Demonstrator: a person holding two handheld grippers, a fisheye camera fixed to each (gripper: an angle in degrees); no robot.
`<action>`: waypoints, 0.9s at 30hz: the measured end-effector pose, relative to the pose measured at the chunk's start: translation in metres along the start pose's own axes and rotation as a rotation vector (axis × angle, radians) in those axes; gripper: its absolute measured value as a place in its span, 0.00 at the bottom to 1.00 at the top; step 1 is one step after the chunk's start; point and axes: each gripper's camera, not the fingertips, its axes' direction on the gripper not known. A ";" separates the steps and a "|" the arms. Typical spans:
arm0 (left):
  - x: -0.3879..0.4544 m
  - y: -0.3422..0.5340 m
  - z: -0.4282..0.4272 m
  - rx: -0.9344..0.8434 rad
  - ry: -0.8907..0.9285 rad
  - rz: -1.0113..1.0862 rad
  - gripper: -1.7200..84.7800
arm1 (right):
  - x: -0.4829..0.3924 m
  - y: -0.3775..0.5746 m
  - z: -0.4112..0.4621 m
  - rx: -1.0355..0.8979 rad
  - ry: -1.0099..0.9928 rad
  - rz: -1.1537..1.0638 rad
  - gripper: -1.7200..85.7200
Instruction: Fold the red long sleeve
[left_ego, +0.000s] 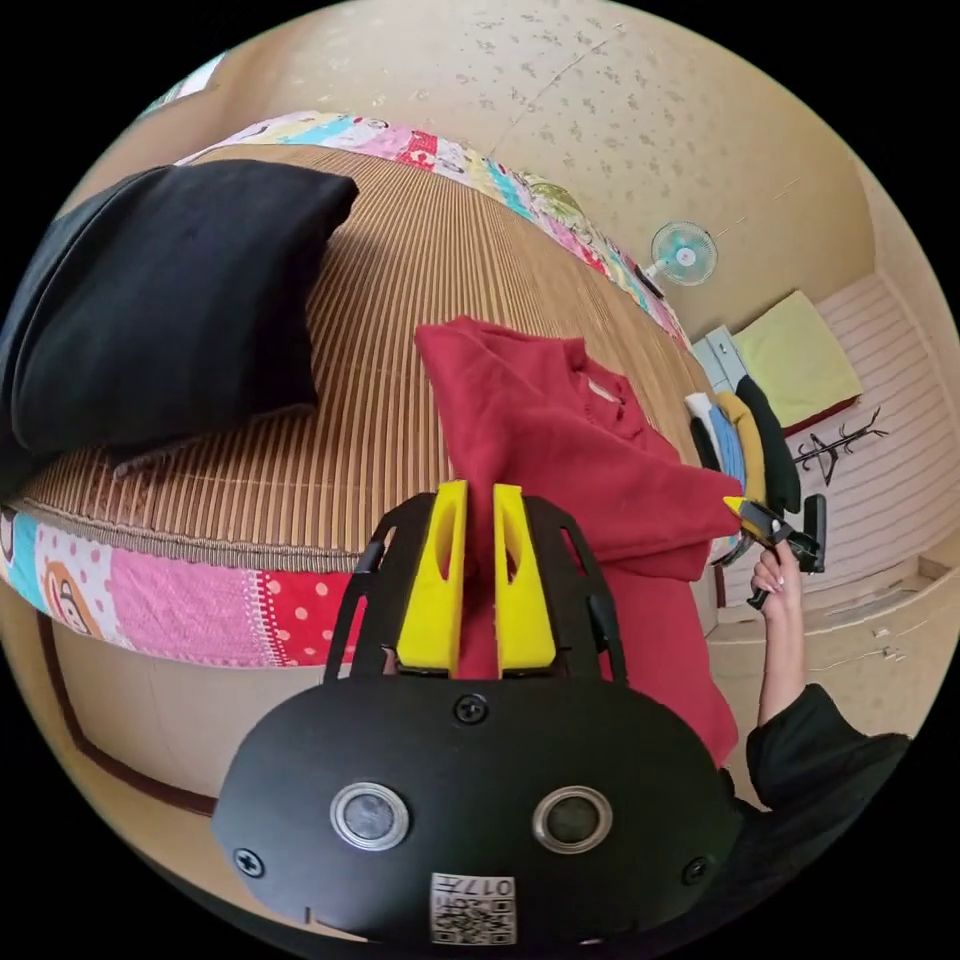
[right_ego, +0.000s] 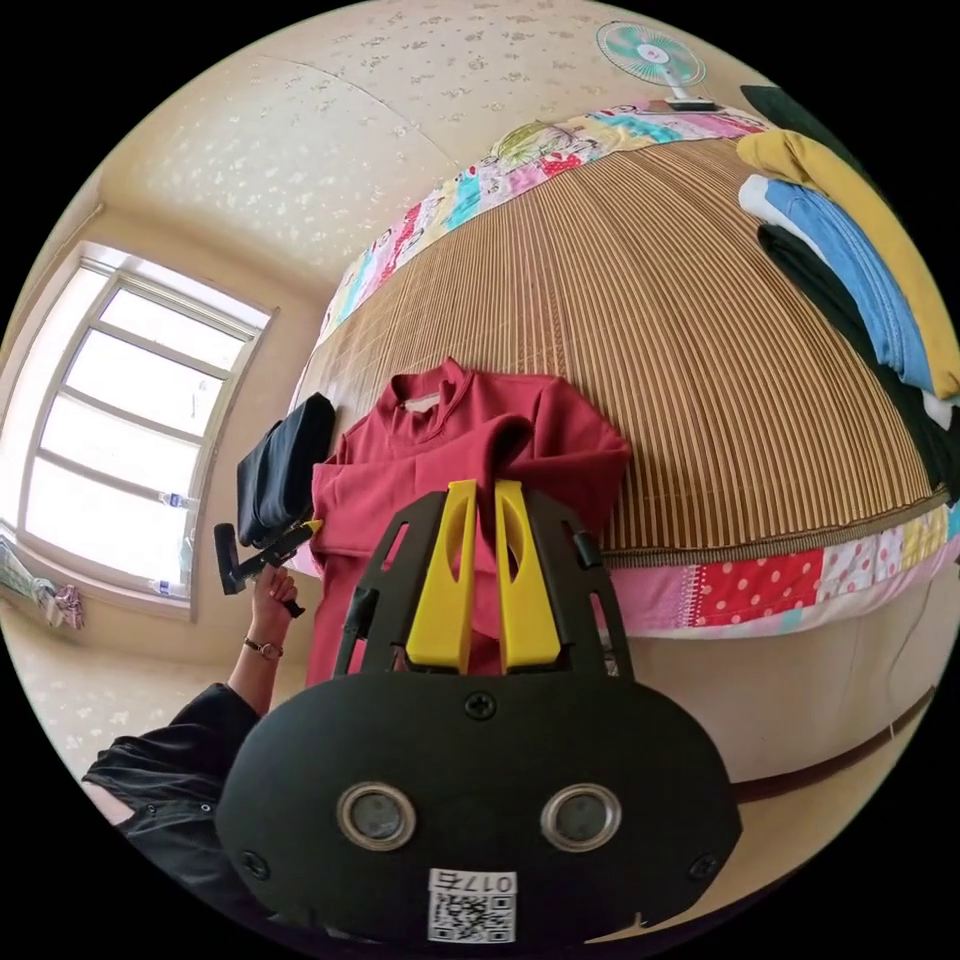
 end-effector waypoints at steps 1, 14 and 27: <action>-0.009 0.001 -0.008 0.030 0.041 -0.010 0.07 | 0.006 0.000 -0.002 0.001 -0.024 0.009 0.06; -0.122 0.144 -0.149 -0.039 0.451 -0.024 0.16 | 0.115 0.091 -0.046 -0.398 -0.238 0.067 0.12; -0.222 0.256 -0.201 -0.471 0.597 -0.235 0.24 | 0.190 0.205 -0.155 -0.549 -0.805 0.146 0.17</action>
